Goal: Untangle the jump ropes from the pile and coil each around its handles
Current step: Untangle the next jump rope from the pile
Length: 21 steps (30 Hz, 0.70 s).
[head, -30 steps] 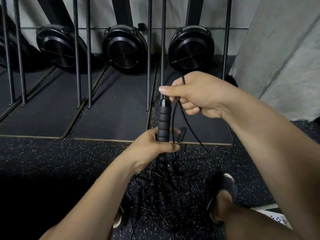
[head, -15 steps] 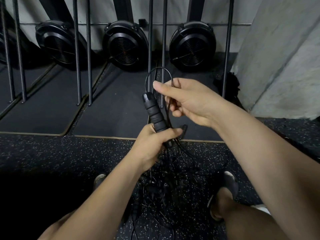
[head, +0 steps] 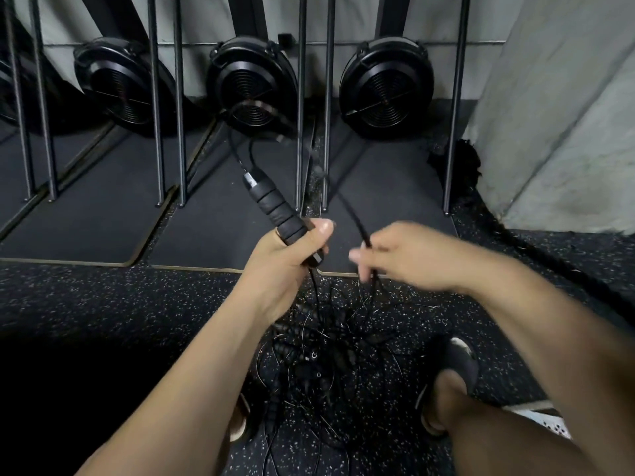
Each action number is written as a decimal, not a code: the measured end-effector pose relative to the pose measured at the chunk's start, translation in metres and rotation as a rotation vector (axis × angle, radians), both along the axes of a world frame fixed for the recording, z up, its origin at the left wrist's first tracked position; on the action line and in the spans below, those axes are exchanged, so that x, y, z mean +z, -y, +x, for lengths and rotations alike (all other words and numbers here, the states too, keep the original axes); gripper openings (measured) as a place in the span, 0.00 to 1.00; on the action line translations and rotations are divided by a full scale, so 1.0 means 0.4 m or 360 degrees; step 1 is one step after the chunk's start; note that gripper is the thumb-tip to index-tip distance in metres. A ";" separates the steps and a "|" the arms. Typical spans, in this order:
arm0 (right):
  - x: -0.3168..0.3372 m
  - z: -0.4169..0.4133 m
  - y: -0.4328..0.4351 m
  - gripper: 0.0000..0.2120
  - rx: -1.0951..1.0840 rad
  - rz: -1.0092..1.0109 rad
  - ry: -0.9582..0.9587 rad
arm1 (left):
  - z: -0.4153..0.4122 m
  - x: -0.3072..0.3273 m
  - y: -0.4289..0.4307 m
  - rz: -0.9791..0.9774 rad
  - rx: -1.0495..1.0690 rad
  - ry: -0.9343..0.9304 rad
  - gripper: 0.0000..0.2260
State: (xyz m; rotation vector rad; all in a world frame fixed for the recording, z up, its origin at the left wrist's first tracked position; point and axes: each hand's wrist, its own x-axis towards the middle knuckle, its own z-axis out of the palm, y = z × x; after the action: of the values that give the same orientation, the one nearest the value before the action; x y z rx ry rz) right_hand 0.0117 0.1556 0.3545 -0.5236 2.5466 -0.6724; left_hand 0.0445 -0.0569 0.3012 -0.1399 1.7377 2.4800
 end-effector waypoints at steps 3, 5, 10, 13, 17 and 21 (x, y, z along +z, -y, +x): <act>0.089 -0.043 -0.022 0.22 -0.0166 -0.0094 -0.0338 | -0.006 -0.001 0.006 0.0031 0.0083 0.0060 0.14; 0.135 -0.084 -0.040 0.21 -0.0299 -0.0103 -0.0665 | -0.007 0.006 0.005 0.0021 0.0095 0.0074 0.18; 0.129 -0.182 -0.098 0.21 -0.0508 0.0084 -0.1123 | -0.004 0.007 0.006 -0.0037 -0.0029 0.0099 0.19; 0.057 -0.204 -0.115 0.20 -0.0551 0.0078 -0.1031 | 0.003 0.005 0.006 -0.0143 -0.0108 0.0114 0.09; -0.022 -0.197 -0.137 0.21 -0.0661 -0.0095 -0.1089 | 0.003 0.009 0.000 -0.0189 -0.0163 0.0120 0.07; -0.002 -0.206 -0.137 0.18 -0.0718 -0.0074 -0.1382 | 0.000 0.002 0.003 -0.0255 -0.0169 0.0133 0.06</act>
State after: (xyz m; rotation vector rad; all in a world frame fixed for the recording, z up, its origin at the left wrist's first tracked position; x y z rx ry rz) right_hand -0.0706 0.2104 0.3537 -0.2779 3.5383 -0.7702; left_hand 0.0447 -0.0581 0.3020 -0.1574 1.8563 2.2283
